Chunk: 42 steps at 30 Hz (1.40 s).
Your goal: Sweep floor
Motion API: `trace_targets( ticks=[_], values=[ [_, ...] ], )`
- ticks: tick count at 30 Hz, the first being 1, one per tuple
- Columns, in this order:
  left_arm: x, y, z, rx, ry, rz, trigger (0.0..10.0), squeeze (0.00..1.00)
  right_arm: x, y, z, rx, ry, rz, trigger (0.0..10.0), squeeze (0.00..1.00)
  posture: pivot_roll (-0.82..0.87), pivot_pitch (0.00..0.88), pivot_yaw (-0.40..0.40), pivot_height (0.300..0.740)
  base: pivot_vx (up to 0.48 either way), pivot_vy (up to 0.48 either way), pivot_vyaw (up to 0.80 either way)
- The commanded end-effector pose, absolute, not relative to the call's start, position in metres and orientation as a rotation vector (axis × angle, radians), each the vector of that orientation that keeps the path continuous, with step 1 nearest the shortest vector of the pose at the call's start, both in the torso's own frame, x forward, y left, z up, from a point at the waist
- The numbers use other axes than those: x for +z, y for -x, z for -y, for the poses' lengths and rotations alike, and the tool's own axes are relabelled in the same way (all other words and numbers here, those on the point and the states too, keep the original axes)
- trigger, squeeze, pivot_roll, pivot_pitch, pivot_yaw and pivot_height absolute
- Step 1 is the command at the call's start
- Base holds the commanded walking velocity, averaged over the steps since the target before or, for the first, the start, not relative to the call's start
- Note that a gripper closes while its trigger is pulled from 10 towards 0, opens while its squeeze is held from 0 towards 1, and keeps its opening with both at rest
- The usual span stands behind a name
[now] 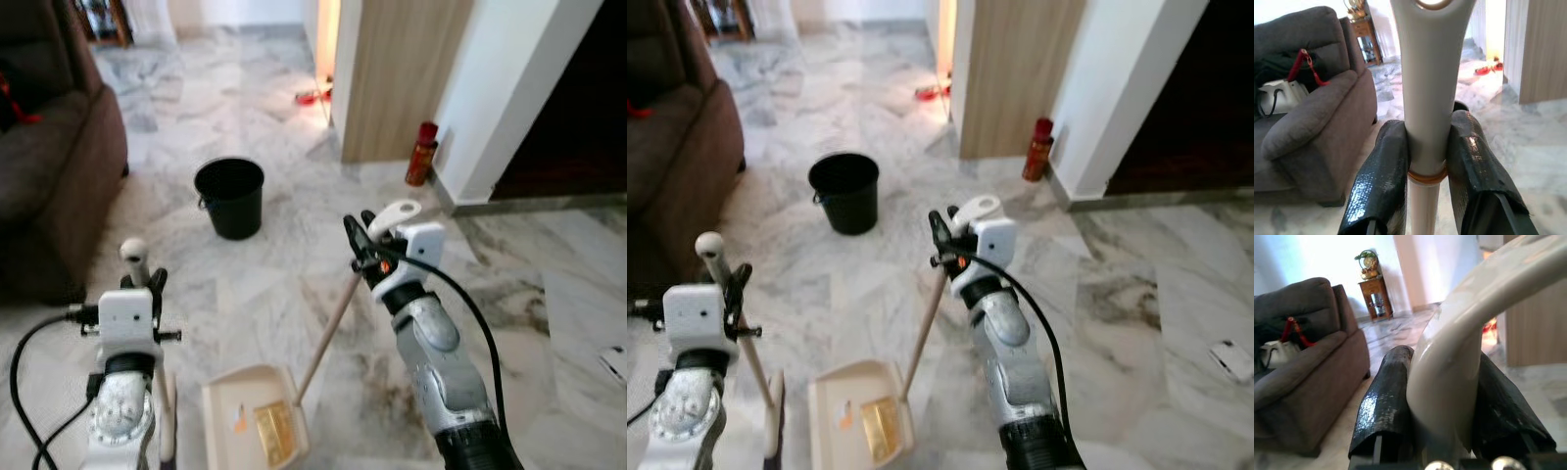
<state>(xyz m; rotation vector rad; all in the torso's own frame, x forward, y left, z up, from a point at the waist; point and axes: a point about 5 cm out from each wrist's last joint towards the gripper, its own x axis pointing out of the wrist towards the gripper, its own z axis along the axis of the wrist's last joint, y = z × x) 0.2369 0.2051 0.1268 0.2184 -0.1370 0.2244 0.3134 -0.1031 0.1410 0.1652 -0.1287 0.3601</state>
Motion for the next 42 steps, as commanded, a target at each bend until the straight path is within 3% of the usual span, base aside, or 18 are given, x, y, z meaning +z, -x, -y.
trace_targets(
  ticks=[1,42],
  values=[
    [0.139,-0.235,-0.209,0.24,-0.254,0.191,10.0,0.0,0.159,-0.314,0.094,0.391,-0.177,0.201,10.0,0.0,0.04,0.062,-0.014,0.74,0.304,0.0,0.0],
    [0.139,-0.236,-0.21,0.256,-0.264,0.181,10.0,0.0,0.163,-0.311,0.084,0.45,-0.201,0.206,10.0,0.0,0.06,0.105,-0.018,0.74,0.351,0.0,0.06]
  ],
)
